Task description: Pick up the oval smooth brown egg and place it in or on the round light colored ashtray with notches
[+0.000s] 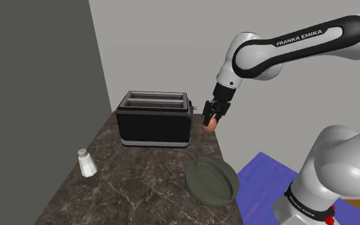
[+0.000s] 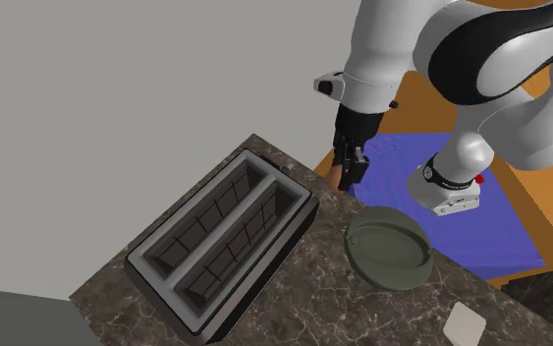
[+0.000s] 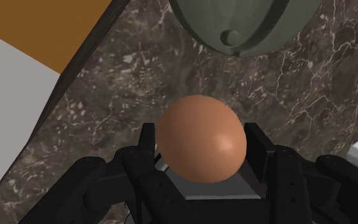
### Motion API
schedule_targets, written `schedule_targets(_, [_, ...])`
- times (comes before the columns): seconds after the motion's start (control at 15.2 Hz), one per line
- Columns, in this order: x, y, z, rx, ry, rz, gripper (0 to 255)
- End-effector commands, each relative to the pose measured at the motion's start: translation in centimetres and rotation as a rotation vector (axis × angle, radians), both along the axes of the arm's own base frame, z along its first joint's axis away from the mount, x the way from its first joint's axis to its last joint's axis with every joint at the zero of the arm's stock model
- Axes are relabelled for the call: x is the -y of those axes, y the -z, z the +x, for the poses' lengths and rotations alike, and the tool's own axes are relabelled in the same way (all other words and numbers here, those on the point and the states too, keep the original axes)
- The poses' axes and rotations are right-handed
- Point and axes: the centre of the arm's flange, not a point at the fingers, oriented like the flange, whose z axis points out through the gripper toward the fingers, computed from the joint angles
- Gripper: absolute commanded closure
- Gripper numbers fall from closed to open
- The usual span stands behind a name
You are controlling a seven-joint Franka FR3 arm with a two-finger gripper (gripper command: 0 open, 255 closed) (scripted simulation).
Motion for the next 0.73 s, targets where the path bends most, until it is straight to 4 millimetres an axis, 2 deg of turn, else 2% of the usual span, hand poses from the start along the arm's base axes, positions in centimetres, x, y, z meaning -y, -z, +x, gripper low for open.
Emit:
schedule_targets(0.0, [-2.0, 0.0, -2.0, 0.000, 0.001, -0.001, 255])
schedule_targets(0.66, [-11.0, -0.7, -12.4, 0.000, 0.001, -0.001, 255])
